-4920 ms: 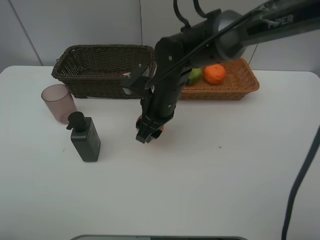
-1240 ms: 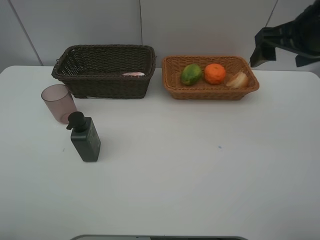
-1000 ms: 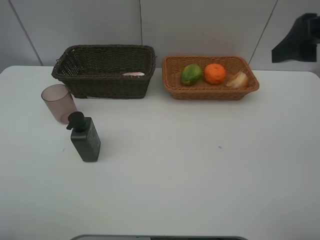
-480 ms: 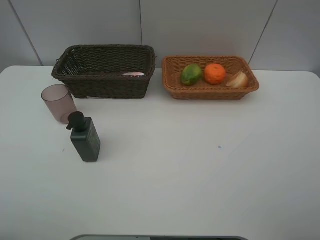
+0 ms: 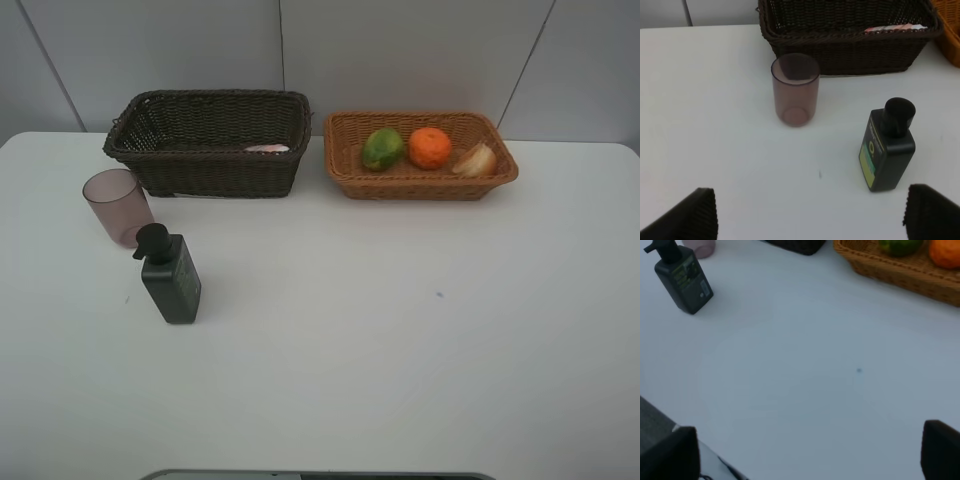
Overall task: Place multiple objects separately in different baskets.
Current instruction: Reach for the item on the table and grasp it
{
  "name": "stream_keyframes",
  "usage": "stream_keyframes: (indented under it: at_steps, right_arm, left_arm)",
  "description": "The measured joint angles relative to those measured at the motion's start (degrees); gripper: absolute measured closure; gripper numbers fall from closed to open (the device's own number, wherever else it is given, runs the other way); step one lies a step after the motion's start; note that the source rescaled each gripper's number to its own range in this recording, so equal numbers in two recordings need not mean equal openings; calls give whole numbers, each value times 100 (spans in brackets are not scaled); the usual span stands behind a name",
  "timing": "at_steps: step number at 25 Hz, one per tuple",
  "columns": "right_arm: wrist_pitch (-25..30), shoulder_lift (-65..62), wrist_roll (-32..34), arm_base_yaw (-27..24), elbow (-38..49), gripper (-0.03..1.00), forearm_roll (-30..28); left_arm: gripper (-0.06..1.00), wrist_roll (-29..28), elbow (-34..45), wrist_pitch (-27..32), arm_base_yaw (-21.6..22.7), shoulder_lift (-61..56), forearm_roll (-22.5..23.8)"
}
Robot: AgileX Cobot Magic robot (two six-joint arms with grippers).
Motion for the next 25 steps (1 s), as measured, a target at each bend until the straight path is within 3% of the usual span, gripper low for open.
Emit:
stream_keyframes:
  at_steps: [4,8,14,17,25]
  right_arm:
    - [-78,-7,0,0,267,9,-388]
    - [-739,-215,0,0,696,9,-361]
    - [-905,-275,-6,-130,748,9,-397]
    - [-911,-275,-19,-629,748,9,-411]
    - [-931,-649,-46,-2761,759,9,-418]
  left_arm:
    - [-2,0,0,0,0,0,0]
    - [-2,0,0,0,0,0,0]
    - [-2,0,0,0,0,0,0]
    - [-2,0,0,0,0,0,0]
    - [-2,0,0,0,0,0,0]
